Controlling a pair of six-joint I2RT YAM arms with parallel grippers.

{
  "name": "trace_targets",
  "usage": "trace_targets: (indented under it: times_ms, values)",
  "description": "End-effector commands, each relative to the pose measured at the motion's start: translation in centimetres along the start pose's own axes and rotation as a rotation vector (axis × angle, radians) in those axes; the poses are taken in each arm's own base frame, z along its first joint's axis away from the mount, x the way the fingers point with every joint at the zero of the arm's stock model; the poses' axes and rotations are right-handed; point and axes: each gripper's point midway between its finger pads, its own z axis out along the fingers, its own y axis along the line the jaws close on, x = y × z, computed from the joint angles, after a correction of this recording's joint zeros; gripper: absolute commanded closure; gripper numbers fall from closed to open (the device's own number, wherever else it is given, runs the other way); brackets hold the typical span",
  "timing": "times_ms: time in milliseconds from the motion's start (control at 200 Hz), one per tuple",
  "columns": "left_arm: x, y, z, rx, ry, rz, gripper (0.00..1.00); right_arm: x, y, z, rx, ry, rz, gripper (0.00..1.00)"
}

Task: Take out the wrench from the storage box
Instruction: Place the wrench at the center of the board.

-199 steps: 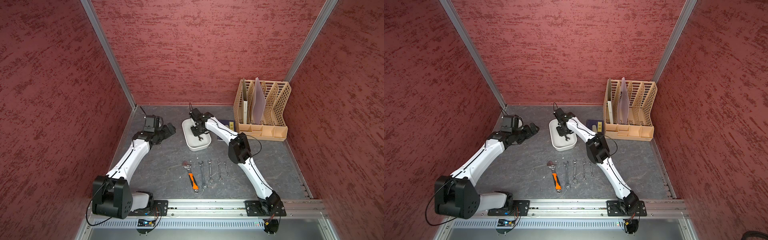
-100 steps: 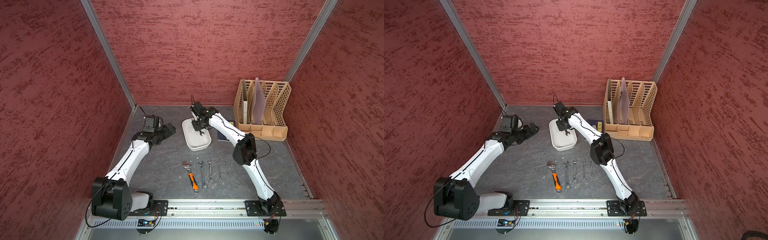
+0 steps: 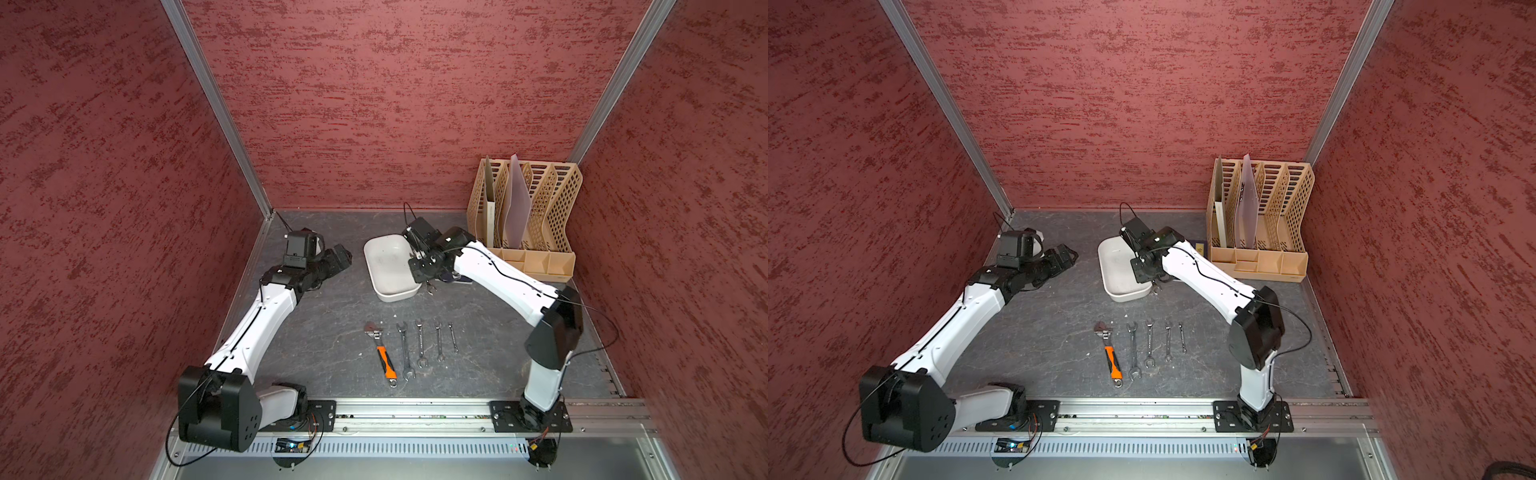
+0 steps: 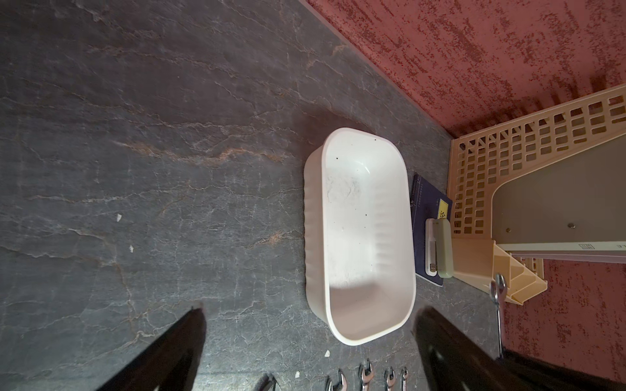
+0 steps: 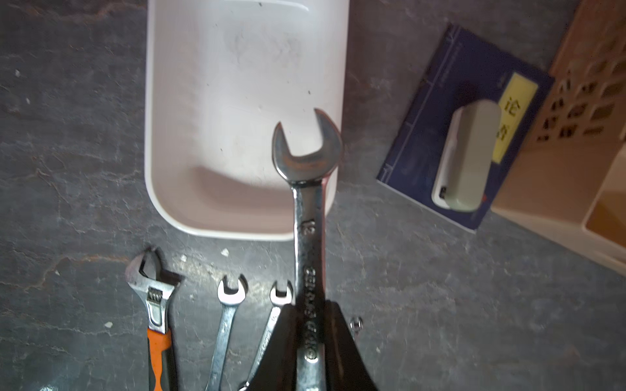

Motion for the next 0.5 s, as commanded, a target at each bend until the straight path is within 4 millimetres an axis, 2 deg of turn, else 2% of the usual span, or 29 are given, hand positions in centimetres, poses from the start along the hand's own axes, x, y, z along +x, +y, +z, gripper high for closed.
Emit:
trace_targets:
  times_ms: [0, 150, 180, 240, 361, 496]
  values:
    - [0.2, -0.8, -0.5, 0.025, -0.015, 0.025, 0.0, 4.1, -1.8, -0.9, 0.06, 0.019, 0.099, 0.87]
    - [0.7, -1.5, -0.8, 0.036, -0.016, 0.047, 0.0, 10.3, -4.6, 0.0, 0.1, 0.066, 0.182, 0.86]
    - [0.8, -1.6, -0.8, 0.035, -0.016, 0.053, 0.0, 11.8, -5.0, 1.0, 0.111, 0.095, 0.182, 0.85]
    - [0.9, -1.8, -1.0, 0.034, -0.019, 0.064, 0.0, 13.7, -5.5, 1.6, 0.106, 0.109, 0.198, 0.84]
    - [1.1, -2.0, -1.0, 0.033, -0.017, 0.077, 0.0, 16.6, -6.2, 3.9, 0.139, 0.172, 0.205, 0.83]
    - [1.4, -2.1, -0.9, 0.033, -0.012, 0.082, 0.0, 18.4, -6.8, 6.4, 0.178, 0.224, 0.194, 0.82]
